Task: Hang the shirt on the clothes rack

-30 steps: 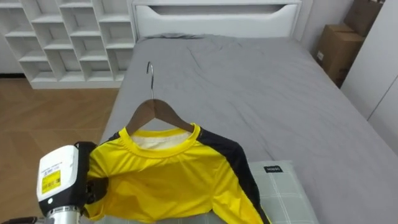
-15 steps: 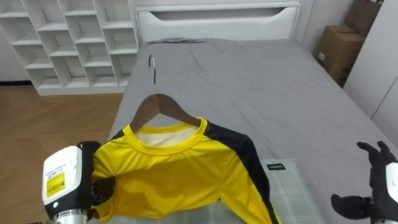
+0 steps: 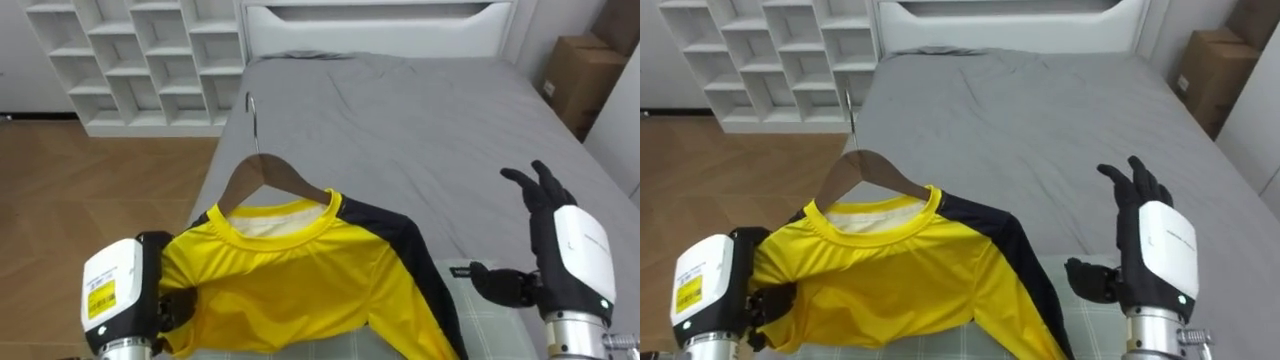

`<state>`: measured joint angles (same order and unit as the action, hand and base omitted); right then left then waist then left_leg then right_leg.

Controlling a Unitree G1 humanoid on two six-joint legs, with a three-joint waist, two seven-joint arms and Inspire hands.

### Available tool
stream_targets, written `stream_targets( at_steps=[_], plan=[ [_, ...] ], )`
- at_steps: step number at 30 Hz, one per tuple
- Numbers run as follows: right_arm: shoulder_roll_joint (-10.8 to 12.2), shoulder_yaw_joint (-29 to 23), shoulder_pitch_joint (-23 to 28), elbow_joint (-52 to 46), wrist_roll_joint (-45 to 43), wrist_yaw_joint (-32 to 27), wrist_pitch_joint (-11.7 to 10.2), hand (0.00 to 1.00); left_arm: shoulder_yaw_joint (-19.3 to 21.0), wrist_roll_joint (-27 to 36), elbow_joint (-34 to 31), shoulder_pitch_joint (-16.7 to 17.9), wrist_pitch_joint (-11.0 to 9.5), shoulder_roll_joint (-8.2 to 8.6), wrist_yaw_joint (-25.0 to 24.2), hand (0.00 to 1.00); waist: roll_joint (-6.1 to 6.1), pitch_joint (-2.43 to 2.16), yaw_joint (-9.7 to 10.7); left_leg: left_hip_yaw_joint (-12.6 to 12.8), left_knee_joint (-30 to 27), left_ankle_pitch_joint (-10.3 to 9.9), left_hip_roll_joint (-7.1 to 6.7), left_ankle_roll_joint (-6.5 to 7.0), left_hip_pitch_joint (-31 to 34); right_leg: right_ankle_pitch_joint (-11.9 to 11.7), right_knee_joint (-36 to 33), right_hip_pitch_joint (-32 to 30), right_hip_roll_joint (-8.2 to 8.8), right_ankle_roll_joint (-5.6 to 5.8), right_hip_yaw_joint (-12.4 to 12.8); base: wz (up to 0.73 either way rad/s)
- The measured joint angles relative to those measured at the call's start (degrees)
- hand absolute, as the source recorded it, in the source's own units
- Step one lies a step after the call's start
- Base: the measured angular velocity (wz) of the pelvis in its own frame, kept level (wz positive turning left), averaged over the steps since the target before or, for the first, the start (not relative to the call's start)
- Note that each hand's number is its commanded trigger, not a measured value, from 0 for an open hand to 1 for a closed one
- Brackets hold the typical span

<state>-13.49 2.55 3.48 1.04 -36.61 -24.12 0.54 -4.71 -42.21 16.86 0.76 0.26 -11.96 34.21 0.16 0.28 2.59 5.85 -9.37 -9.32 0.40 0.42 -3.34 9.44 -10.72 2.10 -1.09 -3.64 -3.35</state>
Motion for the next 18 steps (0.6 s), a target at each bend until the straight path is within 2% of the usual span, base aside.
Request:
stream_targets(
  at_steps=[9, 18],
  plan=[
    [-0.04, 1.04, -1.86, 0.00, 0.00, 1.67, -0.10, 0.00, 0.00, 0.00, -0.04, -0.84, -0.03, 0.00, -0.68, 1.00, -0.22, 0.02, -0.02, -0.05, 0.00, 0.00, 0.05, 0.00, -0.07, -0.01, -0.07, -0.01, -0.04, 0.01, 0.01, 0.00],
    [-0.28, 2.67, -2.58, 0.00, -0.09, 2.61, -1.93, 0.00, -0.04, -0.04, -0.13, -2.80, -1.10, -0.08, -0.97, 1.00, -0.95, 0.13, -0.13, -0.68, -0.09, 0.00, -0.03, 0.00, 0.30, -0.01, 0.02, -0.14, -0.04, 0.01, -0.06, 0.01]
  ],
)
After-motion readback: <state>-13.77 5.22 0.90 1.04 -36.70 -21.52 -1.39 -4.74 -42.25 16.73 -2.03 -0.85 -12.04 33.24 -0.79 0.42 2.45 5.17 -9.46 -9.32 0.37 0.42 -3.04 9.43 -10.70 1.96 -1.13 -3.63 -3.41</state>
